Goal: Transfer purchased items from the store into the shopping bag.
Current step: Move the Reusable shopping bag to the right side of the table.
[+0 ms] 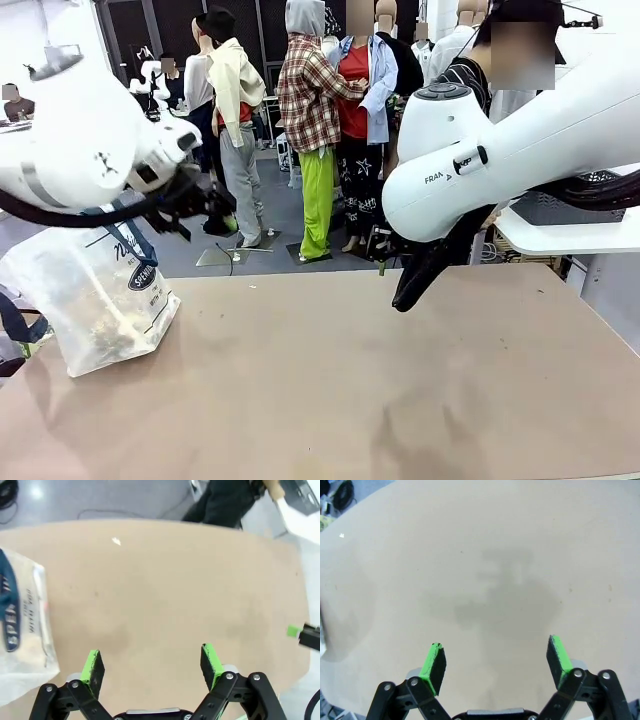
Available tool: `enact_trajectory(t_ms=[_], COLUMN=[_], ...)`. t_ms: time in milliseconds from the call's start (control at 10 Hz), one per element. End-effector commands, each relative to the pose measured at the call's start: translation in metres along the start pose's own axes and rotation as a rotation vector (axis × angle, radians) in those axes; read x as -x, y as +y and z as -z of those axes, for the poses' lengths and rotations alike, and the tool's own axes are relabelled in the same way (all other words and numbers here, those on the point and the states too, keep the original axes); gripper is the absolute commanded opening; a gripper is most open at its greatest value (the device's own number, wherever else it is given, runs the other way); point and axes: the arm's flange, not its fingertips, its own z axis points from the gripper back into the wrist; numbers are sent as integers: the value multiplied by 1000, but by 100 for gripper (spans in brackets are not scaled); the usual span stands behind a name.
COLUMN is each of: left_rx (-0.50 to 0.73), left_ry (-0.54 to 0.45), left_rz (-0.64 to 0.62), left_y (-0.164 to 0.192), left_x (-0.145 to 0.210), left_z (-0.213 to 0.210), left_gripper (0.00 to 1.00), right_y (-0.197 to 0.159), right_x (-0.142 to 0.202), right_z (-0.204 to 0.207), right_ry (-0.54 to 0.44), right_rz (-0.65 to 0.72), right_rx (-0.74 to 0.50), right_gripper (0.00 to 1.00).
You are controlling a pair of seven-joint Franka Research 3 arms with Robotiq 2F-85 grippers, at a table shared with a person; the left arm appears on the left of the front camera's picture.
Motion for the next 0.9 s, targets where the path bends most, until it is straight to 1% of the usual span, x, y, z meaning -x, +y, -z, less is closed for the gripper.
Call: enact_trajectory(t_ms=[0, 300, 400, 800], left_rx=[22, 50, 11, 11], left_ry=[36, 92, 61, 61], left_rz=[51, 127, 68, 68], left_y=[8, 5, 0, 0], left_x=[10, 25, 21, 21], left_z=[5, 23, 20, 20], left_gripper=[100, 100, 100, 100], right_y=[1, 1, 1, 1], right_x=[1, 1, 1, 1], right_z=[1, 1, 1, 1], right_ry=[1, 1, 1, 1], right_rz=[1, 1, 1, 1], right_rx=[-1, -1, -1, -1], right_gripper=[100, 100, 100, 100])
